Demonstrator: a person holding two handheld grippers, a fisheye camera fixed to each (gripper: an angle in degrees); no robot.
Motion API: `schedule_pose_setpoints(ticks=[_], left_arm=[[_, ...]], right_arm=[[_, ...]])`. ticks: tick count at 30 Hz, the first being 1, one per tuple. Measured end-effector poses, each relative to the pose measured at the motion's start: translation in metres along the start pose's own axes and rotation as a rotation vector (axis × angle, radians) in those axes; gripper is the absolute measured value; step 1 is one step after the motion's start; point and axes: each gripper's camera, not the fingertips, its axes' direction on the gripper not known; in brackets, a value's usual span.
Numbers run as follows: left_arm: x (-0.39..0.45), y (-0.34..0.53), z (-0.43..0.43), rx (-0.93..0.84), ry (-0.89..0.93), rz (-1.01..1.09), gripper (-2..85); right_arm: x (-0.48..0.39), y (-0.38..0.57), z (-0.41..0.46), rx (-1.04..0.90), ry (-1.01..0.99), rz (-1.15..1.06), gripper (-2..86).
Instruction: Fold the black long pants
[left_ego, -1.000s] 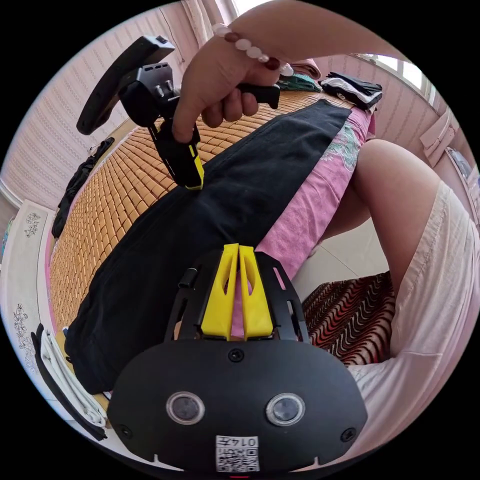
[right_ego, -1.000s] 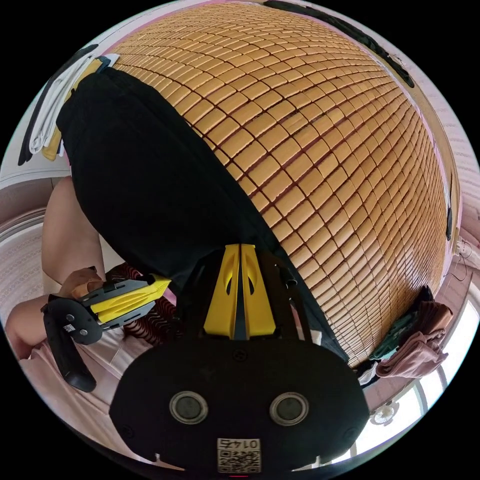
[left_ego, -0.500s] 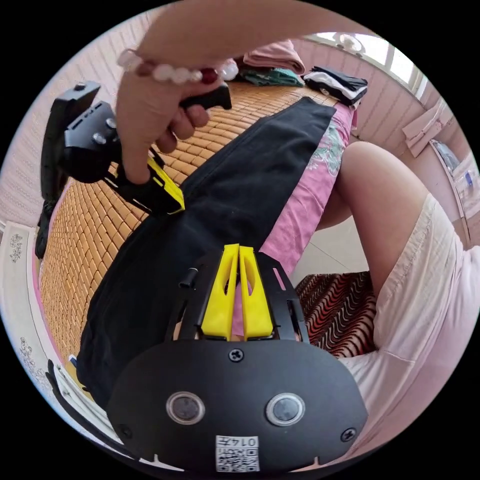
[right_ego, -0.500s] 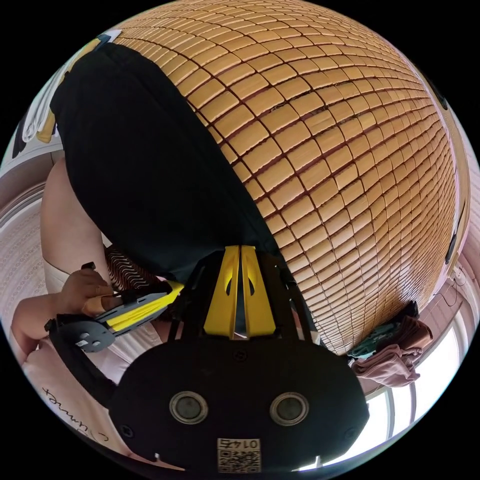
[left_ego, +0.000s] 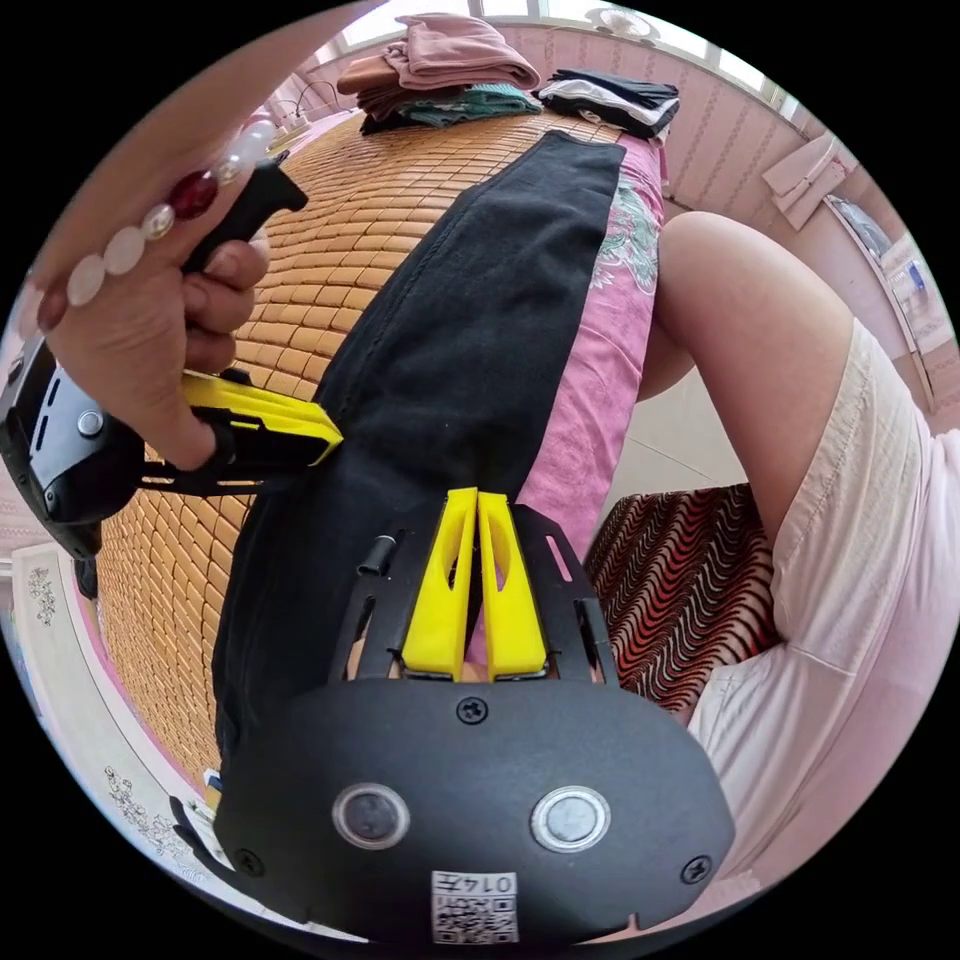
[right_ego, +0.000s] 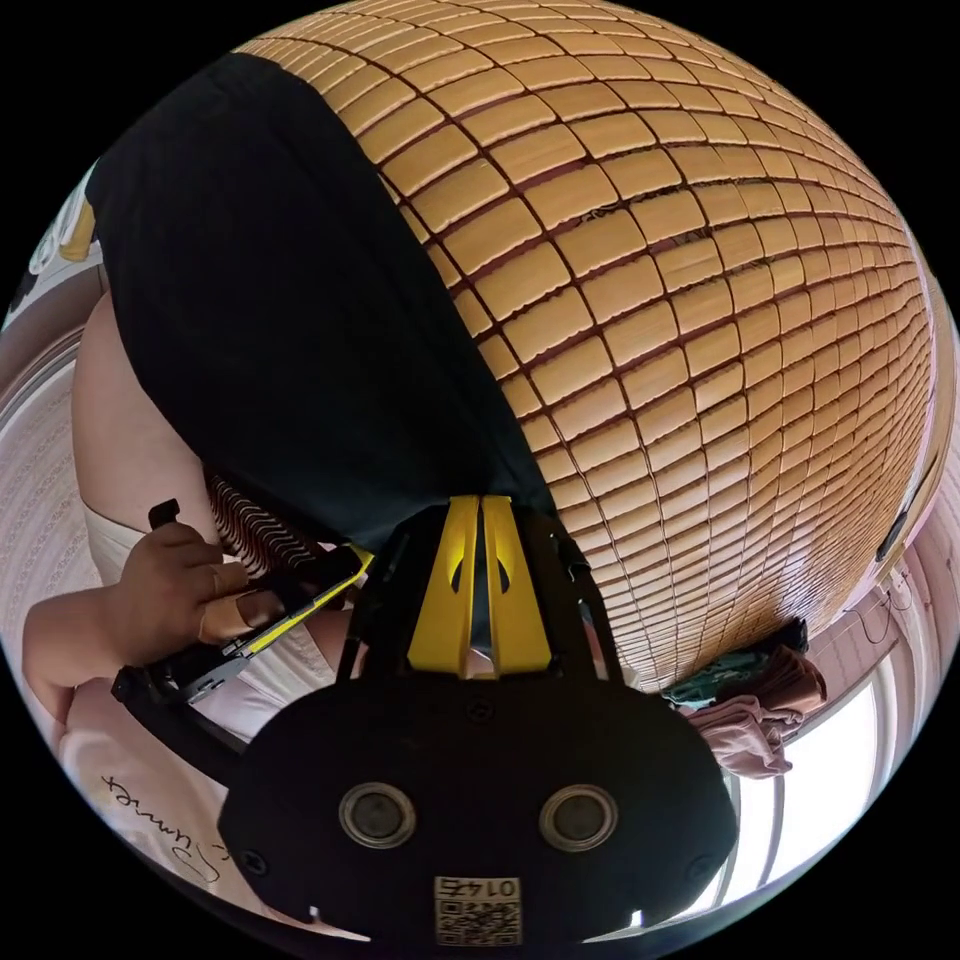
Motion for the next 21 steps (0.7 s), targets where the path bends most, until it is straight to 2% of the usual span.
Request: schedule_pose_setpoints(ticks=[3, 6, 8, 10, 13, 15, 18, 20, 21], left_arm=[[-0.006, 0.001, 0.003, 0.019, 0.029, -0.034, -1.0], [-0.005, -0.004, 0.005, -0.007, 0.002, -0.026, -1.0], [-0.007, -0.005, 0.004, -0.014, 0.002, -0.034, -1.0], [-0.015, 0.0, 0.001, 0.012, 0.043, -0.122, -0.9], [-0.02, 0.018, -0.013, 0.141, 0.113, -0.24, -0.8], [-0.021, 0.029, -0.021, 0.213, 0.117, -0.286, -0.4], [-0.02, 0.03, -0.023, 0.242, 0.127, -0.294, 1.5], [-0.018, 0.024, -0.024, 0.252, 0.106, -0.267, 4.1], [-0.017, 0.02, -0.024, 0.246, 0.088, -0.259, 6.0]], right_arm=[[0.017, 0.036, 0.001, 0.042, -0.049, 0.025, -0.9], [0.033, 0.093, 0.004, 0.196, -0.081, 0.066, -0.9], [0.047, 0.163, 0.014, 0.447, -0.145, 0.128, -0.9], [0.057, 0.221, 0.028, 0.615, -0.196, 0.203, -0.9], [0.074, 0.326, 0.062, 0.817, -0.343, 0.341, -0.8], [0.086, 0.391, 0.089, 0.89, -0.426, 0.444, -0.6], [0.11, 0.499, 0.138, 0.955, -0.509, 0.74, 0.8], [0.132, 0.585, 0.181, 1.01, -0.594, 1.007, 6.2], [0.137, 0.606, 0.192, 1.032, -0.626, 1.066, 8.2]])
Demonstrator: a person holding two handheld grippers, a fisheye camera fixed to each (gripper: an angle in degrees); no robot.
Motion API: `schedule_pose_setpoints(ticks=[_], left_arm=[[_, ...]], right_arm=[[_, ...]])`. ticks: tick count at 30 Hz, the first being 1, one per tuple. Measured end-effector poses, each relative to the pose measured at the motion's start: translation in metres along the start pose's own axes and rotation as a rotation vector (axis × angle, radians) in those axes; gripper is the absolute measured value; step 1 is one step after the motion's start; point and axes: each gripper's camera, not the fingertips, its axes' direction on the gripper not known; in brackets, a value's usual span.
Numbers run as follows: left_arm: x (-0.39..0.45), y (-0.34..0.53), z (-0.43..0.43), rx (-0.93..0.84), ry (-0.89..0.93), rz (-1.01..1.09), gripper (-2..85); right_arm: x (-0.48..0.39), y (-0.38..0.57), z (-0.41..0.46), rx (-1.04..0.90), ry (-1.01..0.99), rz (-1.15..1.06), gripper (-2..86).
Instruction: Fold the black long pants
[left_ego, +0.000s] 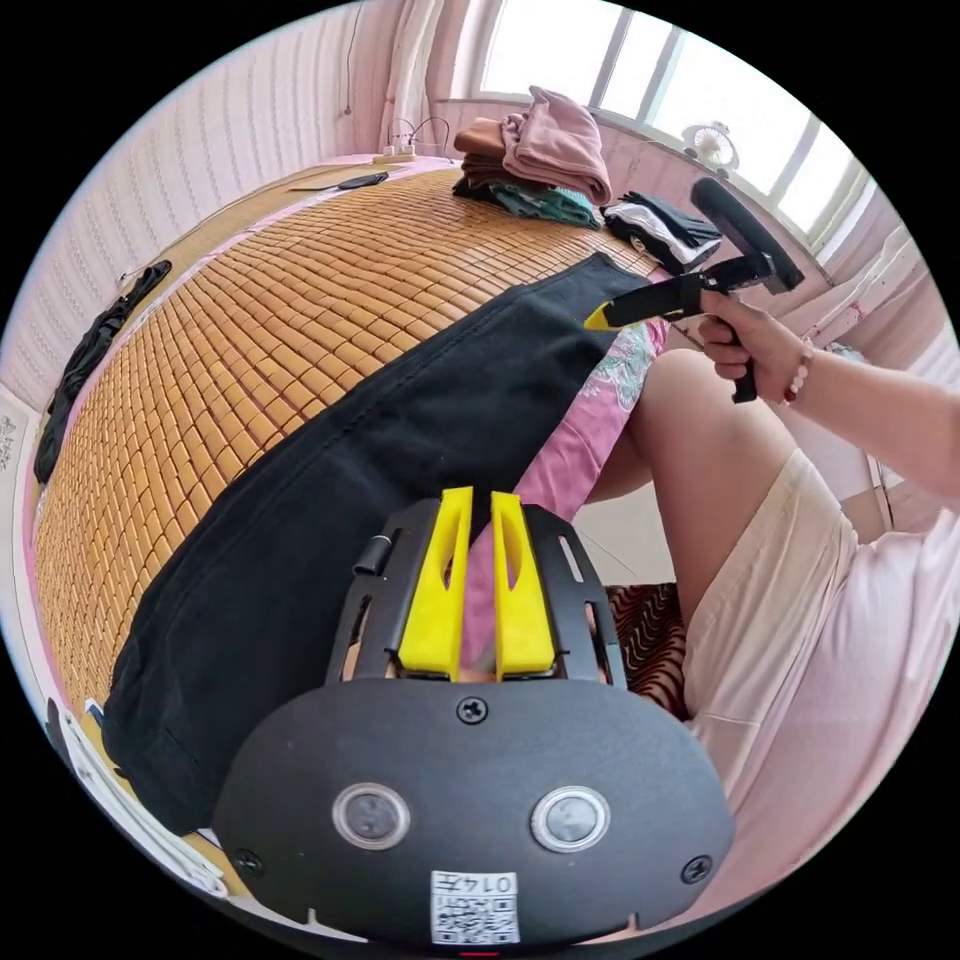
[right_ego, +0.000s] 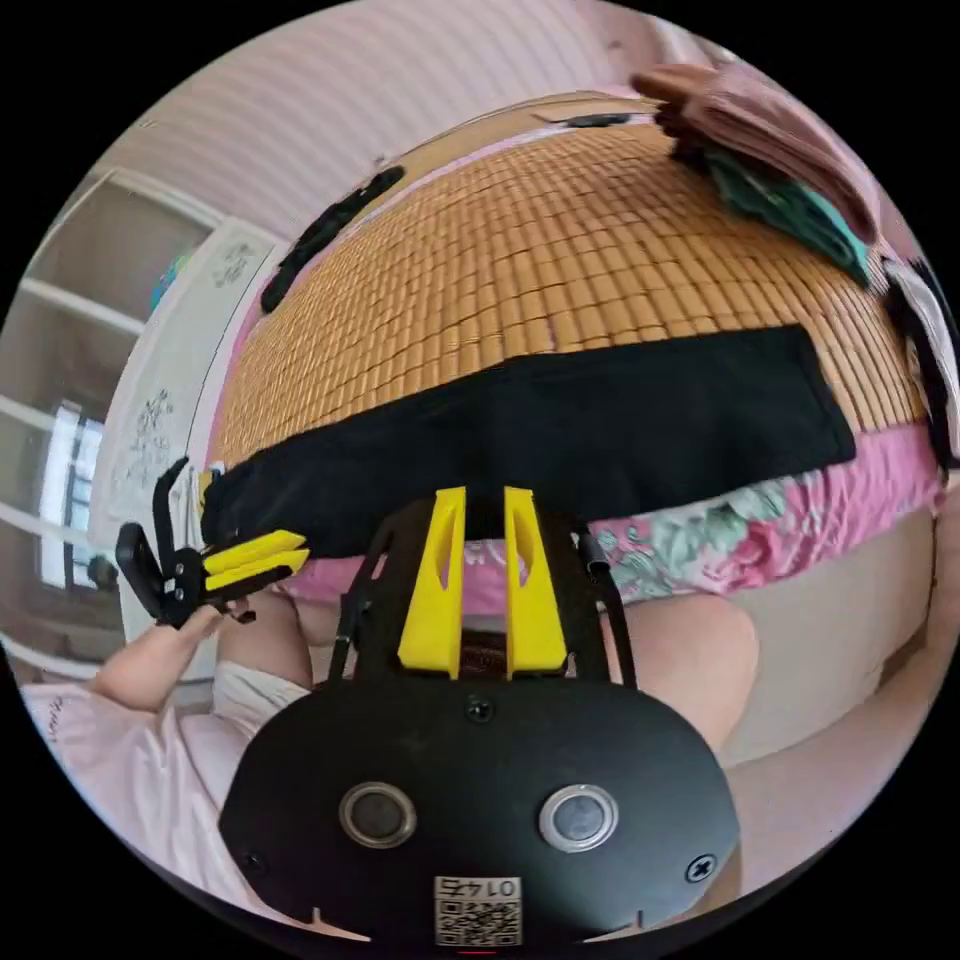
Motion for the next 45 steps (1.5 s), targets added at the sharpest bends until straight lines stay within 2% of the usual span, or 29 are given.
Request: schedule_pose_setpoints(ticks=[2, 5, 9, 13, 18, 20, 29, 34, 36, 39, 41, 43, 45], left_arm=[[0.002, -0.003, 0.001, -0.002, -0.028, 0.019, 7.7], [-0.003, -0.002, 0.006, -0.029, -0.024, -0.013, 7.8], [-0.011, 0.004, 0.006, -0.059, -0.068, -0.046, 7.6], [-0.02, 0.008, 0.001, -0.066, -0.086, -0.093, 7.2], [-0.034, 0.016, 0.009, -0.148, -0.097, -0.097, 7.2], [-0.044, 0.019, 0.006, -0.13, -0.064, -0.126, 7.1], [-0.061, 0.016, -0.009, -0.15, -0.035, -0.116, 4.3], [-0.044, -0.013, -0.008, -0.048, 0.128, -0.012, 0.4], [-0.035, -0.023, -0.013, 0.04, 0.182, -0.026, 0.1], [-0.047, -0.018, -0.042, 0.172, 0.265, -0.111, 0.0], [-0.069, -0.003, -0.072, 0.258, 0.267, -0.164, 0.5], [-0.098, 0.024, -0.107, 0.343, 0.204, -0.219, 1.8], [-0.151, 0.072, -0.148, 0.361, 0.003, -0.348, 5.1]], right_arm=[[0.075, 0.009, -0.047, 0.103, -0.065, 0.254, 13.0], [0.144, 0.022, -0.093, 0.223, -0.151, 0.461, 14.0], [0.192, 0.024, -0.126, 0.258, -0.205, 0.565, 13.7], [0.222, 0.032, -0.165, 0.374, -0.27, 0.587, 11.5], [0.242, 0.027, -0.191, 0.312, -0.261, 0.594, 7.7], [0.247, 0.03, -0.207, 0.283, -0.274, 0.602, 5.2], [0.237, 0.054, -0.3, 0.341, -0.364, 0.389, 1.3], [0.229, 0.065, -0.388, 0.517, -0.335, 0.352, 1.1], [0.204, 0.065, -0.426, 0.569, -0.29, 0.258, 1.1], [0.122, 0.055, -0.461, 0.535, -0.249, -0.041, 1.2], [0.041, 0.052, -0.45, 0.425, -0.288, -0.287, 1.3], [-0.022, 0.059, -0.422, 0.33, -0.357, -0.458, 1.3], [-0.078, 0.072, -0.384, 0.246, -0.419, -0.567, 1.3]])
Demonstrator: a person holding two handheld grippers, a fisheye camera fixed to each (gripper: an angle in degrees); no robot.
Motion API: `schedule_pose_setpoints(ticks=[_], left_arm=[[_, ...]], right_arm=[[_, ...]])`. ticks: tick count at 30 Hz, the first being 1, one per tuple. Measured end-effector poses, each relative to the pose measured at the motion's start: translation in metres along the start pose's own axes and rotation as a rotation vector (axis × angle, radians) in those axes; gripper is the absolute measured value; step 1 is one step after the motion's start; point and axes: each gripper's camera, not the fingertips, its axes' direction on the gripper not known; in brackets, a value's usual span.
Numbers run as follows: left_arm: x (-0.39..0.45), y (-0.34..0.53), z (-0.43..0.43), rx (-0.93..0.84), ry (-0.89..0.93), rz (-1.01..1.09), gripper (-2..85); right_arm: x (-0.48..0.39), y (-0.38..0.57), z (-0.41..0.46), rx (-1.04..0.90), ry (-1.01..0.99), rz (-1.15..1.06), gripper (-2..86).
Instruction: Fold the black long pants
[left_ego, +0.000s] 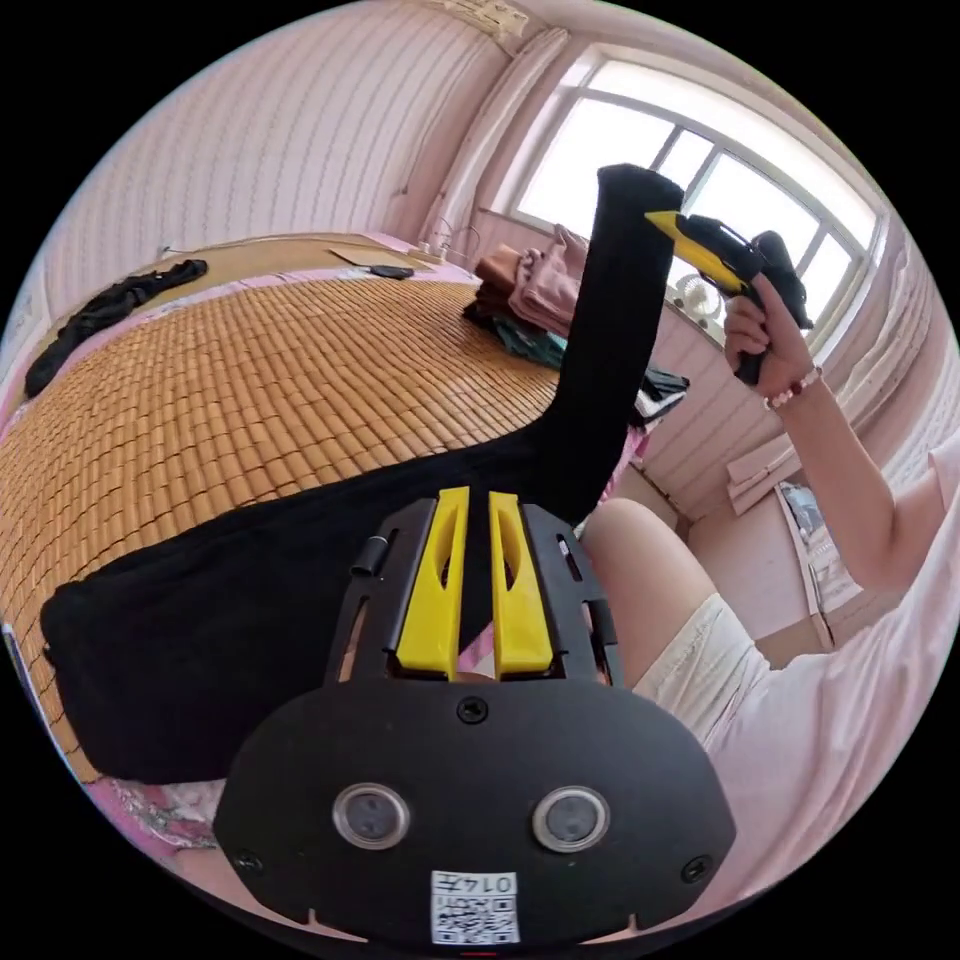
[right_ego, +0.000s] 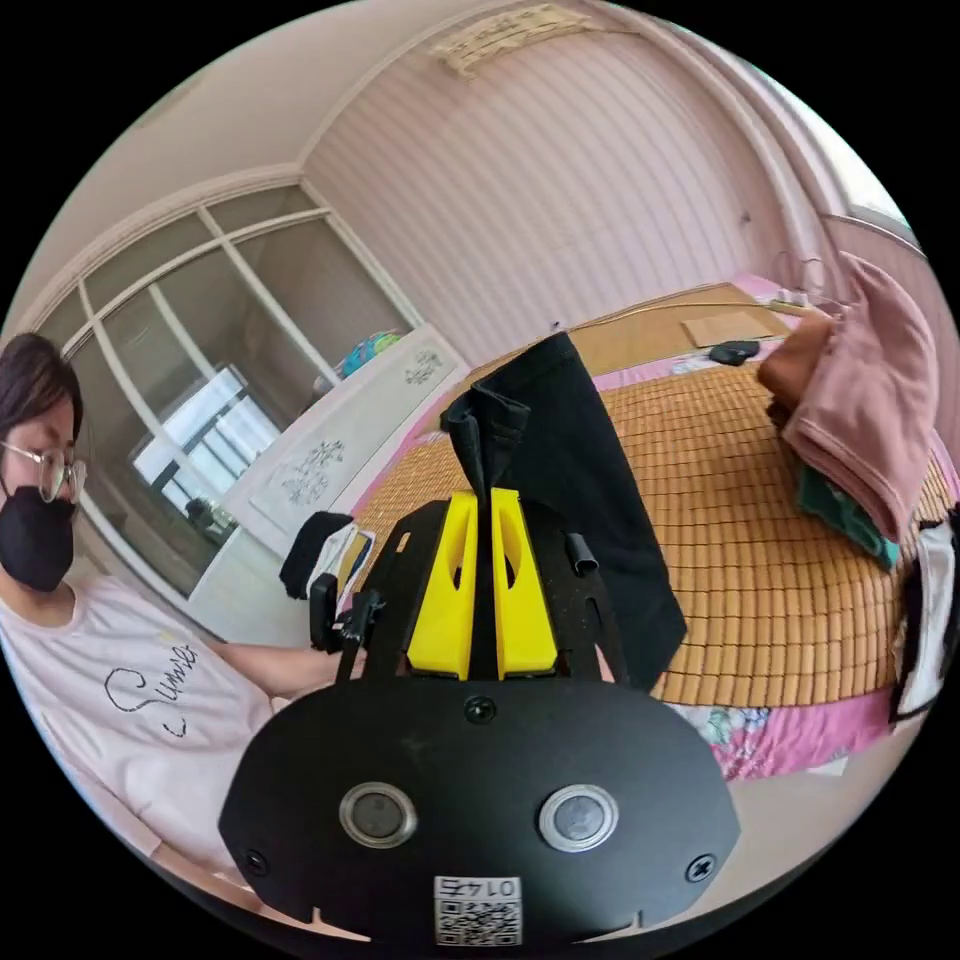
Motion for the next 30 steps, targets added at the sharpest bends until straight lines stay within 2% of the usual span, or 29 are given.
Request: schedule_pose_setpoints(ticks=[1, 3, 5, 7, 9, 12, 15, 20, 23, 26, 30], left_arm=[[-0.017, 0.003, -0.011, -0.001, -0.067, -0.021, 5.7], [-0.093, 0.018, -0.048, -0.07, -0.351, -0.146, 8.7], [-0.146, 0.025, -0.066, -0.127, -0.443, -0.267, 12.0], [-0.186, 0.03, -0.076, -0.145, -0.43, -0.374, 13.0], [-0.217, 0.03, -0.073, -0.182, -0.333, -0.436, 12.9], [-0.24, 0.025, -0.06, -0.317, -0.163, -0.444, 9.8], [-0.242, 0.02, -0.078, -0.282, -0.137, -0.406, 6.0], [-0.222, 0.009, -0.131, -0.103, -0.171, -0.301, 2.0], [-0.229, 0.003, -0.146, -0.007, -0.189, -0.336, 1.8], [-0.249, 0.004, -0.126, -0.045, -0.26, -0.387, 2.6], [-0.275, 0.018, -0.1, -0.125, -0.258, -0.517, 3.7]], right_arm=[[-0.021, 0.004, 0.038, -0.052, -0.047, -0.038, 1.3], [-0.041, 0.015, 0.09, -0.13, -0.086, -0.014, 1.3], [-0.053, 0.035, 0.145, -0.226, -0.135, 0.043, 1.2], [-0.055, 0.05, 0.171, -0.284, -0.139, 0.094, 1.2], [-0.057, 0.059, 0.181, -0.302, -0.166, 0.138, 1.2], [-0.065, 0.061, 0.176, -0.276, -0.16, 0.146, 1.2], [-0.073, 0.057, 0.163, -0.257, -0.133, 0.126, 1.2], [-0.092, 0.051, 0.139, -0.226, -0.07, 0.077, 1.3], [-0.099, 0.051, 0.128, -0.144, -0.08, 0.096, 1.3], [-0.103, 0.054, 0.131, -0.104, -0.107, 0.109, 1.3], [-0.108, 0.06, 0.139, -0.118, -0.088, 0.112, 1.3]])
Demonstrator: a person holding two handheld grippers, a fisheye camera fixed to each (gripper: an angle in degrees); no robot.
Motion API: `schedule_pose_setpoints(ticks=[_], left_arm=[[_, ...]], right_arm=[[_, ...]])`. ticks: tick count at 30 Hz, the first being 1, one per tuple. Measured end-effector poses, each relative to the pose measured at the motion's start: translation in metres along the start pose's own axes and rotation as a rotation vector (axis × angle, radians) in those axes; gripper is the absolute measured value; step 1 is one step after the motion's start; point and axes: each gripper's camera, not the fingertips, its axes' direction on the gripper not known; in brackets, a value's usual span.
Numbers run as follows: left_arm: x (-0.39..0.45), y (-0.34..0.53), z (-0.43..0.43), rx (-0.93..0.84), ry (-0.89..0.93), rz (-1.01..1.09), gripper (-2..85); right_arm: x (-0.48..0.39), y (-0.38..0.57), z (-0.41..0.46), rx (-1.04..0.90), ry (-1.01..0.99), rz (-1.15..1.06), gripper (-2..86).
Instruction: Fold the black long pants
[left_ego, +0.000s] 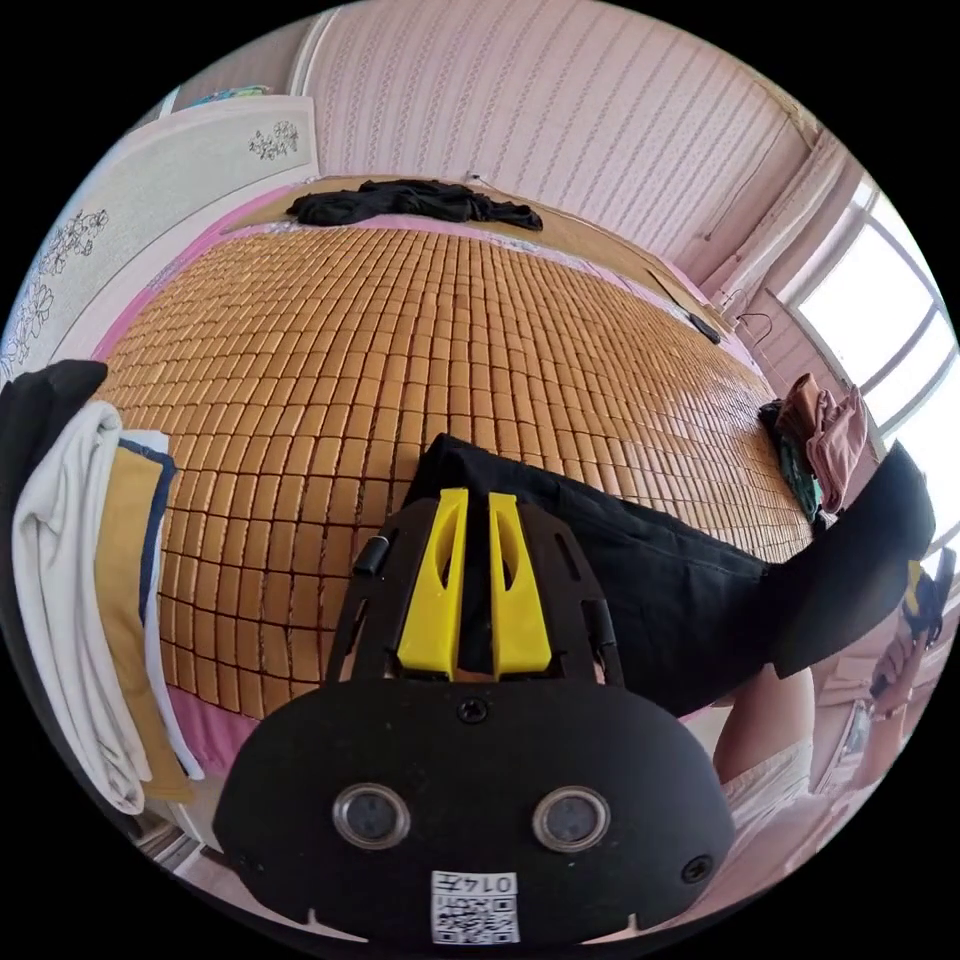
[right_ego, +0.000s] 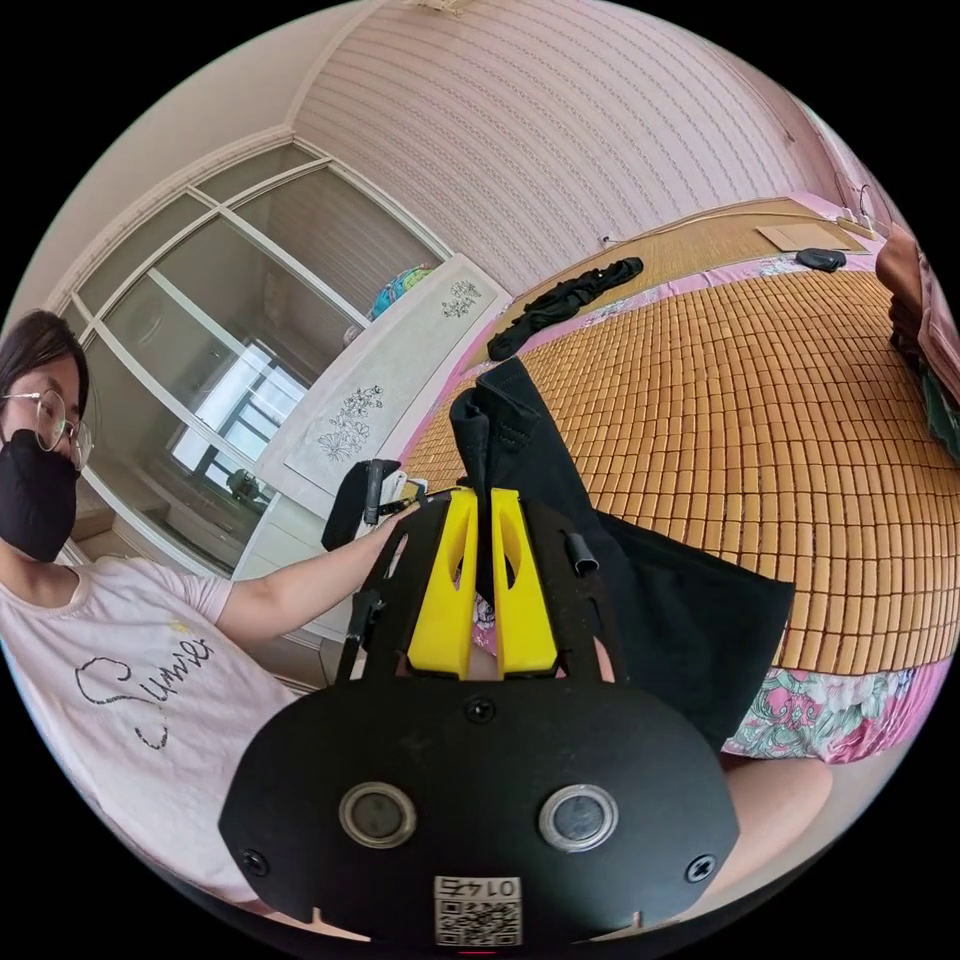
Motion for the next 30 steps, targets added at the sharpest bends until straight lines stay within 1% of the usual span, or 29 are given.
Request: schedule_pose_setpoints(ticks=[2, 4, 6, 7, 9, 10, 11, 12, 13, 14, 15, 16, 19, 22, 24, 26, 27, 30], left_arm=[[0.001, -0.002, -0.017, 0.029, 0.036, 0.011, 3.3], [0.012, -0.001, -0.05, 0.106, 0.104, 0.102, 2.9], [0.028, 0.012, -0.101, 0.251, 0.173, 0.24, 2.4], [0.031, 0.015, -0.111, 0.297, 0.187, 0.27, 2.3], [0.031, 0.022, -0.132, 0.519, 0.291, 0.324, 1.8], [0.029, 0.02, -0.13, 0.55, 0.306, 0.314, 1.7], [0.027, 0.008, -0.116, 0.518, 0.263, 0.259, 1.7], [0.026, -0.008, -0.09, 0.394, 0.13, 0.183, 1.8], [0.024, -0.015, -0.074, 0.314, 0.056, 0.129, 1.8], [0.019, -0.023, -0.042, 0.167, -0.064, 0.053, 2.1], [0.014, -0.025, -0.015, 0.048, -0.148, 0.044, 2.4], [0.011, -0.024, -0.006, 0.021, -0.18, 0.045, 2.5], [-0.007, -0.016, -0.001, 0.059, -0.111, -0.058, 3.4], [-0.011, -0.014, -0.005, 0.066, -0.104, -0.007, 4.0], [-0.016, -0.011, -0.024, 0.148, -0.094, 0.022, 5.2], [-0.025, -0.006, -0.048, 0.236, -0.047, 0.012, 5.5], [-0.032, 0.0, -0.065, 0.278, -0.024, 0.008, 5.6], [-0.049, 0.021, -0.107, 0.36, -0.011, 0.002, 5.5]], right_arm=[[-0.002, 0.003, 0.0, -0.006, 0.011, -0.002, 1.2], [-0.003, 0.005, -0.004, 0.005, 0.013, -0.002, 1.3], [-0.004, 0.006, -0.011, 0.024, 0.003, -0.005, 1.3], [-0.006, 0.007, -0.015, 0.039, 0.001, -0.013, 1.3], [-0.008, 0.007, -0.019, 0.064, 0.009, -0.025, 1.3], [-0.009, 0.007, -0.019, 0.077, 0.021, -0.033, 1.3], [-0.009, 0.007, -0.017, 0.08, 0.03, -0.037, 1.3], [-0.007, 0.006, -0.014, 0.075, 0.033, -0.033, 1.3], [-0.004, 0.004, -0.009, 0.063, 0.037, -0.013, 1.3], [-0.001, 0.003, -0.004, 0.057, 0.038, -0.002, 1.3], [-0.001, 0.003, -0.001, 0.055, 0.04, -0.001, 1.3], [-0.001, 0.002, 0.004, 0.044, 0.048, -0.005, 1.4], [-0.005, -0.001, 0.016, 0.013, 0.09, -0.041, 1.4], [-0.012, -0.008, 0.032, -0.01, 0.12, -0.089, 1.5], [-0.023, -0.02, 0.047, -0.012, 0.124, -0.145, 1.6], [-0.041, -0.041, 0.081, -0.001, 0.09, -0.234, 1.9], [-0.045, -0.047, 0.092, -0.001, 0.076, -0.25, 2.0], [-0.062, -0.078, 0.167, -0.021, -0.032, -0.296, 2.8]])
